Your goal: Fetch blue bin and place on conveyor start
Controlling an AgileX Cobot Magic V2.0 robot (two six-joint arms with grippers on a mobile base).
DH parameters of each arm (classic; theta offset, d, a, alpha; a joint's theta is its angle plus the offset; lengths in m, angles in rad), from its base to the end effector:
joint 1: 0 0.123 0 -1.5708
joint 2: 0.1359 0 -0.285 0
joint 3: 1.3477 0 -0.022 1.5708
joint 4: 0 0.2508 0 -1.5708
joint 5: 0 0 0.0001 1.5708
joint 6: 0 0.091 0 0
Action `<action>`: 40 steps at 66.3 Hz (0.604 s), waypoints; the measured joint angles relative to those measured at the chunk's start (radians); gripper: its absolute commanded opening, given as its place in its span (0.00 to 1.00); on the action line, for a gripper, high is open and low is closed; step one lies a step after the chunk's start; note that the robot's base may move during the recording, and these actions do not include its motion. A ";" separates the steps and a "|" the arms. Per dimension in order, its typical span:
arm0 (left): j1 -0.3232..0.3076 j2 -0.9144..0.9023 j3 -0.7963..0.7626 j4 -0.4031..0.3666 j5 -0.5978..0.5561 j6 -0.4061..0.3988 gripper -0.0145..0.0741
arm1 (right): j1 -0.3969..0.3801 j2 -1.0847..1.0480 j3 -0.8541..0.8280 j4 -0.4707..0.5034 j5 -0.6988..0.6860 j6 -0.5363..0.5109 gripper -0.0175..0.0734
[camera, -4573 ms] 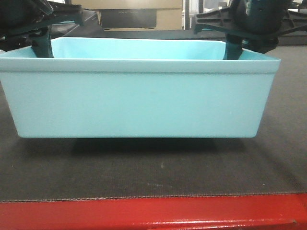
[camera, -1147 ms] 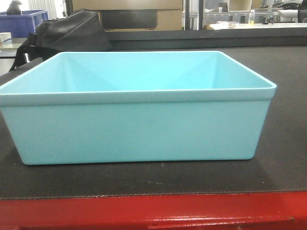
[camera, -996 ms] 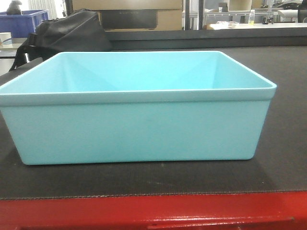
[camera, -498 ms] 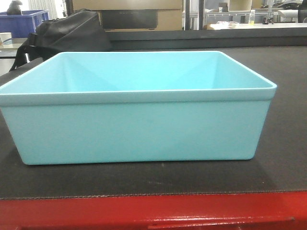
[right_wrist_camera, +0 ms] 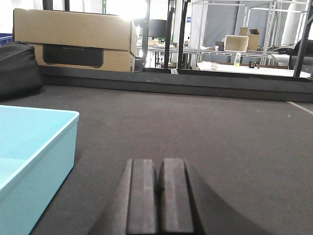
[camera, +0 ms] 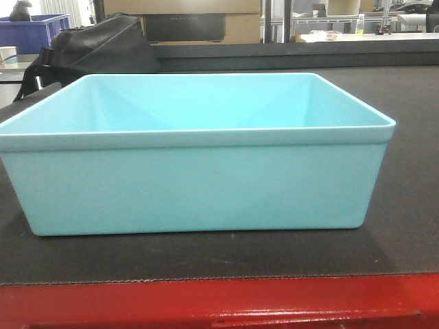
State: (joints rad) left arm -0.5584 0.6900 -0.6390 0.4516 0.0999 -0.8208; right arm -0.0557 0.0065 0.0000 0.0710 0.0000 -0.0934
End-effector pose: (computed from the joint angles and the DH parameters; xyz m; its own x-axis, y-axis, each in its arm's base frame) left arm 0.1271 -0.0747 0.3586 -0.2211 -0.2891 -0.9314 0.4424 0.8214 -0.3600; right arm 0.0567 -0.0032 0.2128 0.0792 -0.0269 -0.9965 0.0575 0.9981 -0.0223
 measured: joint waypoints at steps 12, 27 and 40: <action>0.000 0.000 0.000 0.000 0.000 0.000 0.04 | 0.000 0.000 0.000 0.000 0.000 0.000 0.01; 0.012 -0.043 0.013 0.026 0.038 0.019 0.04 | 0.000 0.000 0.000 0.000 0.000 0.002 0.01; 0.126 -0.219 0.120 -0.023 0.098 0.304 0.04 | 0.000 0.000 0.000 0.000 0.000 0.002 0.01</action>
State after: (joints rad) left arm -0.4325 0.4706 -0.5192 0.4287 0.1979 -0.5171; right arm -0.0557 0.0065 0.0000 0.0710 0.0000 -0.0914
